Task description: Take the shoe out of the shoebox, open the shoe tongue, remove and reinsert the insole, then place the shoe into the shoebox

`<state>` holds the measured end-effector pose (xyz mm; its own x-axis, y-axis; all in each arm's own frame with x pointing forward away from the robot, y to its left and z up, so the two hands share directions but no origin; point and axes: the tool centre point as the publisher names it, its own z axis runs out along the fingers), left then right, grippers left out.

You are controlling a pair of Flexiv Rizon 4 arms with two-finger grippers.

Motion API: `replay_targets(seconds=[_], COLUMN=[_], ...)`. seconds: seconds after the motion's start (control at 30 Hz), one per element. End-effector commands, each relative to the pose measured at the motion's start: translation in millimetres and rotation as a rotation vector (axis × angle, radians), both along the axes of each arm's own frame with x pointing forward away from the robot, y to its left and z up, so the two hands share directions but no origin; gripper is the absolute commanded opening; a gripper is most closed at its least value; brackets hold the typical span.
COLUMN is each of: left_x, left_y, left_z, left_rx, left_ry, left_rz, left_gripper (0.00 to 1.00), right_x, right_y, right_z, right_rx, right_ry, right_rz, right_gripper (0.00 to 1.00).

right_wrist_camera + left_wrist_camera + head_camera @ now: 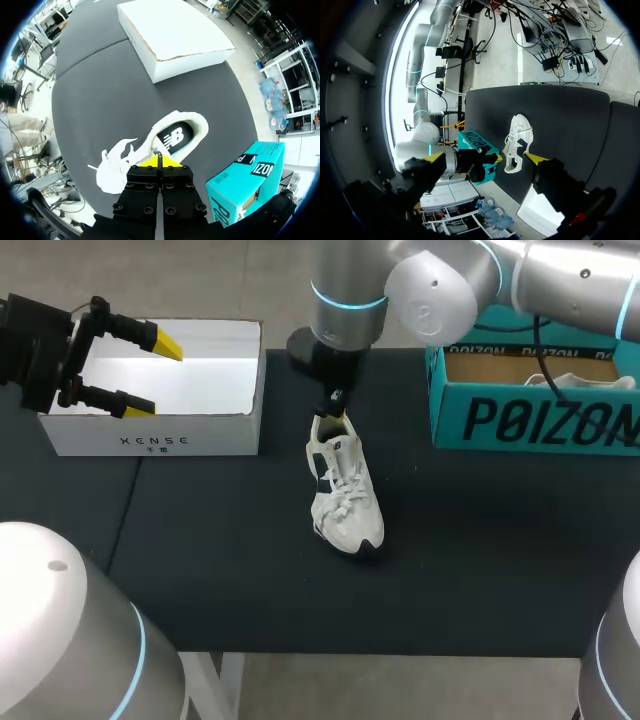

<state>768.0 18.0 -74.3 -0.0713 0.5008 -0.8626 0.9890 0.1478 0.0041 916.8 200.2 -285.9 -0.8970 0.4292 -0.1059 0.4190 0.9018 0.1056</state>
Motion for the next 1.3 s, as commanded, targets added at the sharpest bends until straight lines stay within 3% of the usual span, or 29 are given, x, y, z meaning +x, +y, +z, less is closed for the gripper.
replay_targets(seconds=[0.03, 0.17, 0.3, 0.4, 0.5, 0.57, 0.8, 0.93, 1.3], left_x=[1.0, 1.0, 1.0, 1.0, 1.0, 1.0, 1.0, 1.0, 1.0], left_y=[-0.2, -0.2, -0.2, -0.2, -0.2, -0.2, -0.2, -0.2, -0.2], left_z=[0.3, 0.3, 0.3, 0.3, 0.3, 0.3, 0.3, 0.3, 0.3], left_rx=[0.003, 0.003, 0.003, 0.003, 0.003, 0.003, 0.003, 0.003, 0.003], left_ry=[0.001, 0.001, 0.001, 0.001, 0.001, 0.001, 0.001, 0.001, 0.001], left_rz=[-0.002, -0.002, -0.002, -0.002, -0.002, -0.002, -0.002, -0.002, -0.002], left_gripper=[1.00, 1.00, 1.00, 1.00, 1.00, 1.00, 1.00, 1.00, 1.00], right_x=[10.1, 21.0, 38.8, 52.4, 62.2, 67.0, 76.4, 81.8, 102.7], right_y=[3.2, 0.1, -2.6, -2.4, -0.9, 0.2, 2.4, 5.6, 13.7], right_z=[2.8, -1.9, -6.5, -8.1, -10.2, -12.0, -16.5, -24.5, -54.1], right_rx=[-0.037, -0.054, -0.065, -0.067, -0.061, -0.072, -0.091, -0.132, -0.165], right_ry=[0.021, 0.024, 0.022, 0.017, 0.007, -0.014, -0.049, -0.075, -0.067], right_rz=[0.092, 0.146, 0.165, 0.175, 0.196, 0.233, 0.382, 0.409, 0.390], right_gripper=[0.00, 0.00, 0.18, 0.40, 0.49, 0.64, 0.79, 1.00, 0.93])
